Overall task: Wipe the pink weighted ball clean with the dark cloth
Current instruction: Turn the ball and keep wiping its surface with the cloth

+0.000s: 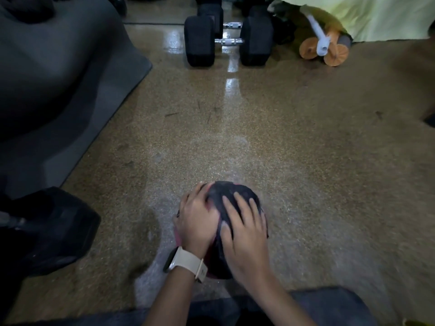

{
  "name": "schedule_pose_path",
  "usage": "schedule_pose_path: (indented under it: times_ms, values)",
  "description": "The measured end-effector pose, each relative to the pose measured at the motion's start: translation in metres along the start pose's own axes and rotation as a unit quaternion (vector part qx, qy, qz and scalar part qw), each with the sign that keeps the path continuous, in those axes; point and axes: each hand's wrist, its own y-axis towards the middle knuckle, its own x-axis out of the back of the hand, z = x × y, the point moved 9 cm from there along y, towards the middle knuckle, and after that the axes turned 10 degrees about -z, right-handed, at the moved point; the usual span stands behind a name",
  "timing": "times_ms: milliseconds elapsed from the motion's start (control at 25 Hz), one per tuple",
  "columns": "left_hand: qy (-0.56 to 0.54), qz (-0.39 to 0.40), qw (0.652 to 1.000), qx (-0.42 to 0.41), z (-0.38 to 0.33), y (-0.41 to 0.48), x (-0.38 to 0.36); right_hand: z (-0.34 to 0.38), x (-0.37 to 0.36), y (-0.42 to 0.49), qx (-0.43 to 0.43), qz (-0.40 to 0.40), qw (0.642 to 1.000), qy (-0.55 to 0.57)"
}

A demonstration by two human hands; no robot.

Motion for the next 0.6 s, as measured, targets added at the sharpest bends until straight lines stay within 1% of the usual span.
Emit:
schedule_pose_path:
  times_ms: [40,80,120,160,200,240,280,320,360,400,440,480,520,600]
  values:
    - [-0.012,-0.003,1.000,-0.019,0.002,0.003,0.000,0.004,0.002,-0.002,0.031,0.001,0.999,0.014]
    - [-0.019,0.000,0.999,-0.040,0.002,0.001,0.000,-0.005,-0.005,0.012,0.016,0.025,0.999,0.041]
    - [-0.028,0.004,0.998,-0.059,0.001,-0.004,0.004,-0.018,-0.010,0.035,-0.053,0.063,0.993,0.085]
    - [-0.038,0.006,0.998,-0.058,0.011,-0.008,0.006,-0.034,-0.021,0.055,-0.137,0.122,0.973,0.137]
    - [-0.063,0.002,0.998,-0.028,0.023,-0.010,0.012,-0.049,-0.032,0.066,-0.223,0.193,0.933,0.205]
    - [-0.122,0.005,0.991,0.063,0.041,-0.011,0.017,-0.059,-0.045,0.066,-0.303,0.255,0.873,0.284]
    - [-0.207,0.010,0.963,0.174,0.061,-0.013,0.017,-0.061,-0.056,0.058,-0.369,0.307,0.802,0.356]
    - [-0.285,0.019,0.918,0.275,0.079,-0.018,0.012,-0.064,-0.067,0.045,-0.410,0.342,0.745,0.401]
    - [-0.349,0.035,0.872,0.343,0.086,-0.024,0.006,-0.068,-0.076,0.033,-0.436,0.352,0.712,0.424]
    - [-0.375,0.059,0.849,0.368,0.085,-0.027,0.002,-0.076,-0.082,0.023,-0.460,0.342,0.700,0.427]
    - [-0.393,0.086,0.838,0.368,0.078,-0.028,0.000,-0.084,-0.084,0.016,-0.483,0.320,0.692,0.432]
    - [-0.386,0.104,0.845,0.355,0.076,-0.025,-0.004,-0.093,-0.086,0.015,-0.492,0.285,0.691,0.445]
    - [-0.379,0.103,0.852,0.347,0.074,-0.020,-0.006,-0.097,-0.085,0.018,-0.491,0.254,0.686,0.472]
    - [-0.369,0.089,0.880,0.285,0.070,0.003,-0.002,-0.105,-0.082,0.028,-0.475,0.205,0.687,0.511]
